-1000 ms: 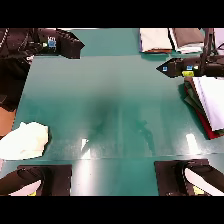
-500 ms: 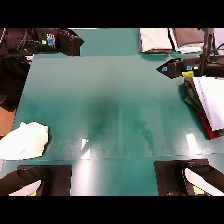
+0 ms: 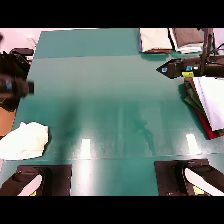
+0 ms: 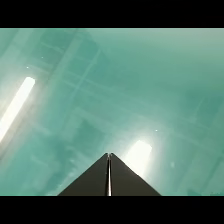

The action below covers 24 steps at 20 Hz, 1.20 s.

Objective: Fold the shirts.

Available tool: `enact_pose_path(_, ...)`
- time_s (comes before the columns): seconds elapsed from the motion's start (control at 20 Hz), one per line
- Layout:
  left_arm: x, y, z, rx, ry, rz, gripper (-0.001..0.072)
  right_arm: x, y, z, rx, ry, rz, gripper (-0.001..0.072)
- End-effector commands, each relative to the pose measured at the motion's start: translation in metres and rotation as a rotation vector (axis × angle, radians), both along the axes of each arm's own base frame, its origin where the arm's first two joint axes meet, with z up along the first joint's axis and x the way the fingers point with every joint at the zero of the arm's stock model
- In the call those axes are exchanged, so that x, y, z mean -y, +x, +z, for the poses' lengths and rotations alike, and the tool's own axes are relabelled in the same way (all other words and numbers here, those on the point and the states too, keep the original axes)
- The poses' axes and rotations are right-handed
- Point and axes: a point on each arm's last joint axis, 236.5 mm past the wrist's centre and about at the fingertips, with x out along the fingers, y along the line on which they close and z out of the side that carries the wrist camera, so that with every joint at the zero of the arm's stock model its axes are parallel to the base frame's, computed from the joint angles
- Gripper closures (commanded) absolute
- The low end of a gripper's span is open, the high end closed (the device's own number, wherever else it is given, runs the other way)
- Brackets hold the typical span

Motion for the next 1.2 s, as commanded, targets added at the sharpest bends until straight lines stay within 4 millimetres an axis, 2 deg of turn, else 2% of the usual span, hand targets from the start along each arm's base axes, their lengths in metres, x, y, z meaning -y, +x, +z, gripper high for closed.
enact_pose_path(0.0,-0.05,-0.069,-0.101,-0.297,0.092,0.124,0.0345,0.0,0.0,0.0,-0.001,0.001,0.001,0.0687)
enact_pose_path(0.05,-0.052,-0.081,-0.126,-0.352,0.093,0.131,0.0081,0.0,0.0,0.0,-0.001,0.001,0.001,0.0687)
enact_pose_path(0.1,-0.053,-0.092,-0.149,-0.394,0.096,0.128,0.0026,0.0,-0.001,0.0,-0.001,0.001,0.002,0.0687)
enact_pose_path(0.2,-0.053,-0.11,-0.183,-0.454,0.101,0.126,0.0026,0.0,0.0,0.0,-0.001,0.001,0.001,0.0687)
enact_pose_path(0.3,-0.054,-0.121,-0.201,-0.483,0.104,0.144,0.0027,0.0,0.0,0.0,-0.001,0.001,0.001,0.0687)
enact_pose_path(0.35,-0.056,-0.122,-0.203,-0.486,0.11,0.158,0.0043,0.0,0.0,0.0,-0.001,0.001,0.001,0.0687)
enact_pose_path(0.4,-0.059,-0.122,-0.202,-0.484,0.117,0.168,0.0196,0.0,0.0,0.0,-0.001,0.001,0.001,0.0687)
enact_pose_path(0.5,-0.059,-0.118,-0.198,-0.47,0.12,0.166,0.0673,0.0,0.0,0.0,-0.001,0.001,0.001,0.0687)
enact_pose_path(0.55,-0.06,-0.112,-0.191,-0.453,0.12,0.167,0.0684,-0.001,0.0,0.0,0.0,0.001,0.001,0.0688)
enact_pose_path(0.6,-0.06,-0.101,-0.177,-0.412,0.118,0.171,0.0684,0.0,0.0,0.002,0.006,0.003,0.0,0.0687)
enact_pose_path(0.65,-0.061,-0.087,-0.154,-0.355,0.115,0.175,0.0685,0.0,0.001,0.008,0.018,0.003,0.0,0.0687)
enact_pose_path(0.7,-0.059,-0.068,-0.119,-0.274,0.116,0.168,0.0685,-0.001,0.003,0.02,0.045,0.003,0.001,0.0687)
enact_pose_path(0.75,-0.054,-0.049,-0.077,-0.167,0.118,0.142,0.0686,-0.001,0.004,0.035,0.08,0.006,-0.001,0.0688)
enact_pose_path(0.85,-0.035,-0.021,0.021,0.069,0.1,0.089,0.0686,-0.001,0.006,0.074,0.166,0.013,-0.005,0.0688)
enact_pose_path(0.9,-0.02,-0.016,0.071,0.186,0.082,0.047,0.0686,0.0,0.006,0.095,0.214,0.015,-0.006,0.0688)
enact_pose_path(1.0,0.015,-0.017,0.149,0.382,0.013,-0.051,0.0687,0.003,0.006,0.13,0.301,0.018,-0.02,0.0688)
enact_pose_path(1.1,0.046,-0.025,0.2,0.523,-0.065,-0.135,0.0688,0.009,0.005,0.155,0.363,0.018,-0.036,0.0687)
enact_pose_path(1.15,0.06,-0.026,0.215,0.57,-0.096,-0.177,0.0687,0.013,0.005,0.164,0.383,0.017,-0.047,0.0688)
